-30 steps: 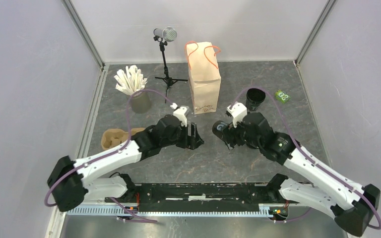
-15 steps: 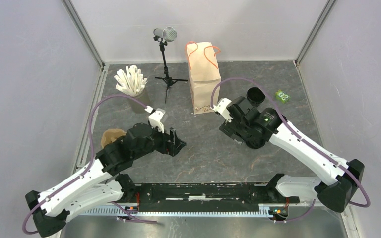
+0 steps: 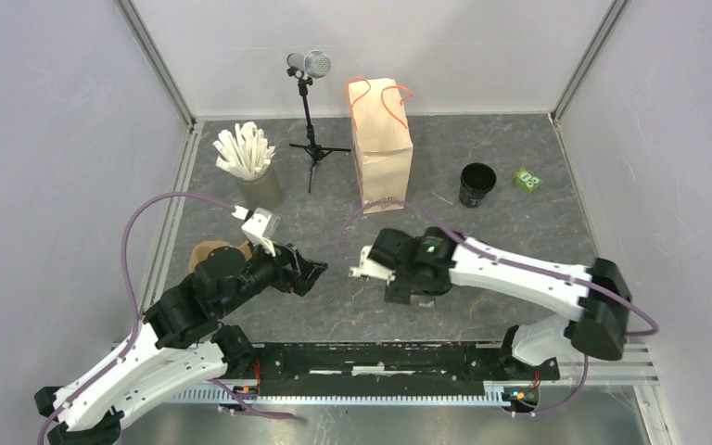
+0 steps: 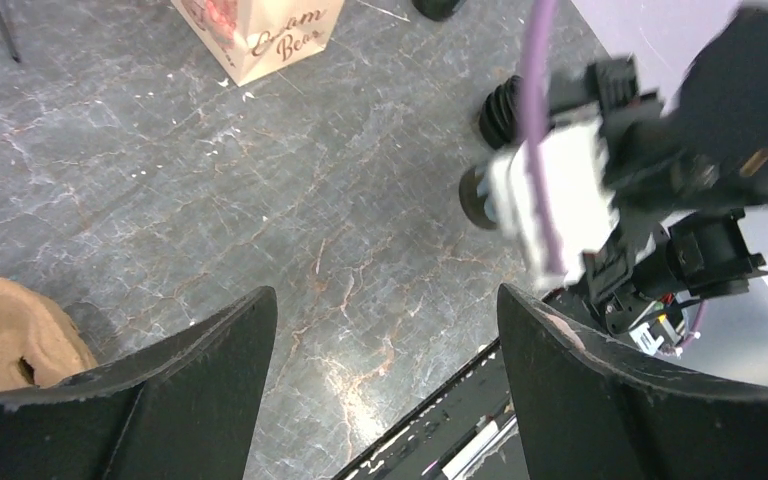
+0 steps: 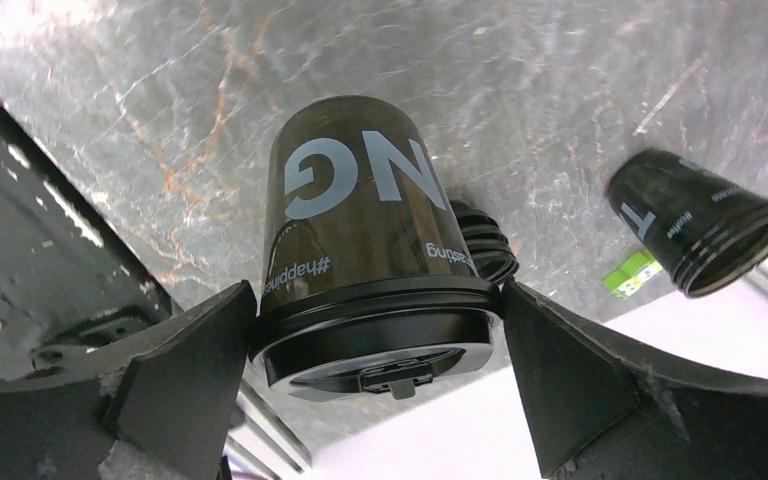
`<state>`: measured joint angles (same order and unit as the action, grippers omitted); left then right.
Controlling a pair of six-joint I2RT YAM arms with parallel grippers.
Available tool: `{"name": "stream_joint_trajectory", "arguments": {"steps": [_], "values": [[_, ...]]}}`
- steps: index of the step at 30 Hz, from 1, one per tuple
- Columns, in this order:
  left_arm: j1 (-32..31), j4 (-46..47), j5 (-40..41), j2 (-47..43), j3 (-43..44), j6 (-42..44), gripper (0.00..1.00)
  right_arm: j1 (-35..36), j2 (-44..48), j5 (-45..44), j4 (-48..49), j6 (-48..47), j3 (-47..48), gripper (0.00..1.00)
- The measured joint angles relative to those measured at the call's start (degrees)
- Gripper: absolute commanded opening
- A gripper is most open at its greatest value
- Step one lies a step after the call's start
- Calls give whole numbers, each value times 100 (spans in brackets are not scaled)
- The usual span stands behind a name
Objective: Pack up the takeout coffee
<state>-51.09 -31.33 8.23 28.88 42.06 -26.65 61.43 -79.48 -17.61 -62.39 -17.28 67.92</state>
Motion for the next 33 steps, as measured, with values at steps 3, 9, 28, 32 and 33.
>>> {"name": "stream_joint_trajectory", "arguments": {"steps": [3, 9, 28, 32, 33], "values": [[2, -17, 138, -136, -2, 0, 87, 380, -509, -155, -225, -101, -17, 98], [2, -37, 411, -398, -2, 0, 88, 584, -662, -199, -431, -334, -22, 98], [2, -90, 837, -466, -4, 0, 89, 1130, -1211, -203, -122, -1134, -59, 98], [2, -146, 876, -452, -15, -2, 89, 1182, -1211, -221, -70, -1207, -59, 98], [2, -153, 881, -448, -15, -2, 89, 1200, -1211, -219, -57, -1228, -57, 98]]}}
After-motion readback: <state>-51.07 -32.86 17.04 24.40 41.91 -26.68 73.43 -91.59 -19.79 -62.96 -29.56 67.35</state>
